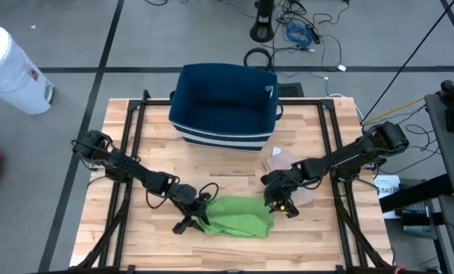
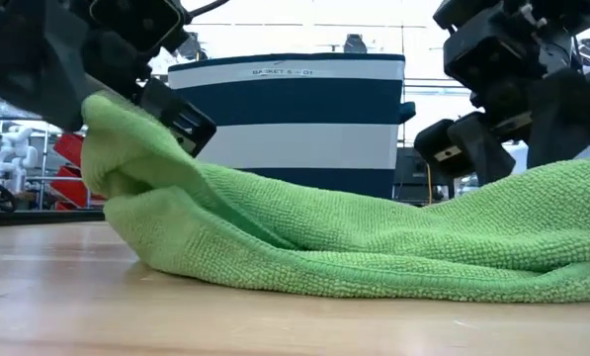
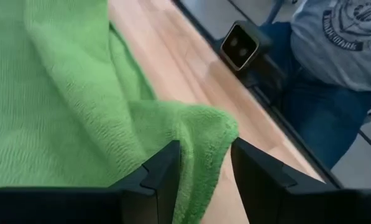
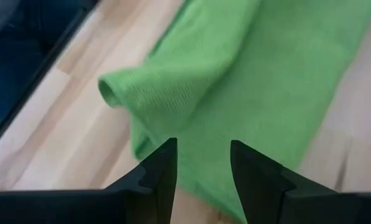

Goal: Fold towel
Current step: Fold the green towel

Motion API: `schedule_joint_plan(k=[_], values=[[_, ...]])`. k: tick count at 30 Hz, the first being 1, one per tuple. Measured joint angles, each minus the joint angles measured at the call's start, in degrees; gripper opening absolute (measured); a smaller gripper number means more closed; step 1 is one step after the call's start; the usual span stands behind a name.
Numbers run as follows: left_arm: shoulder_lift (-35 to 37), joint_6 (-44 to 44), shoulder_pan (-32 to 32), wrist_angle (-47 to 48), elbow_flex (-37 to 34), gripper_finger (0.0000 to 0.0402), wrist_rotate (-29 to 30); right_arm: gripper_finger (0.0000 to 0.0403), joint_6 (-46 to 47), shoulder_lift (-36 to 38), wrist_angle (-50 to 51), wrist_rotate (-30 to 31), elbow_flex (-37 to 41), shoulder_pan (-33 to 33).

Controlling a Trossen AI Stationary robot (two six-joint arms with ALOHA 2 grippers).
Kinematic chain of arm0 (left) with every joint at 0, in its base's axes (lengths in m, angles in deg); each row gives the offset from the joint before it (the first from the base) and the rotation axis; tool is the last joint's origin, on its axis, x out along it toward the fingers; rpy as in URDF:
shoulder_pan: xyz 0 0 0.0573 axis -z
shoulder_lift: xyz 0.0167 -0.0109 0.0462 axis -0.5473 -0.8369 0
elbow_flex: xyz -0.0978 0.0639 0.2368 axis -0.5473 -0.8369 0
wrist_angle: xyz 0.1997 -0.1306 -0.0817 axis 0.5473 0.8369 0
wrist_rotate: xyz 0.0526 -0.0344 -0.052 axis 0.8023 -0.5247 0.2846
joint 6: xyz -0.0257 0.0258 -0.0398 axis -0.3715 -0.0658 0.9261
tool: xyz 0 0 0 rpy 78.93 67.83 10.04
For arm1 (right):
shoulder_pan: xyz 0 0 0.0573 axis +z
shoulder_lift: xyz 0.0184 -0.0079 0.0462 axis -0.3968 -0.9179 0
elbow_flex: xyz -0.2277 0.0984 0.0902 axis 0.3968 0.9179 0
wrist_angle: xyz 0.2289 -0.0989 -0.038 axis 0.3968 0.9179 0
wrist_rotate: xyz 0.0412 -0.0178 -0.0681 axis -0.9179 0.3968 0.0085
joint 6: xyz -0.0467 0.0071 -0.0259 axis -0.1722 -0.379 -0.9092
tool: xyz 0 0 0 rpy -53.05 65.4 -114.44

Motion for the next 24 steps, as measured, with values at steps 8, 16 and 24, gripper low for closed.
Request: schedule_joint_plan(k=[8, 16, 24], values=[[0.02, -0.2, 0.44, -0.02, 0.02, 0.015, 2.21, 0.0135, -0.51, -2.94, -1.43, 3.06, -0.02, -0.01], [0.02, -1.03, 0.33, -0.02, 0.02, 0.015, 4.92, 0.0135, -0.68, -4.48, -1.92, 7.85, 0.0, 0.03], [0.6, -5.12, -2.15, 0.83, 0.06, 0.015, 16.53, 0.0125, -0.42, -4.51, -1.85, 9.33, 0.0, 0.07]])
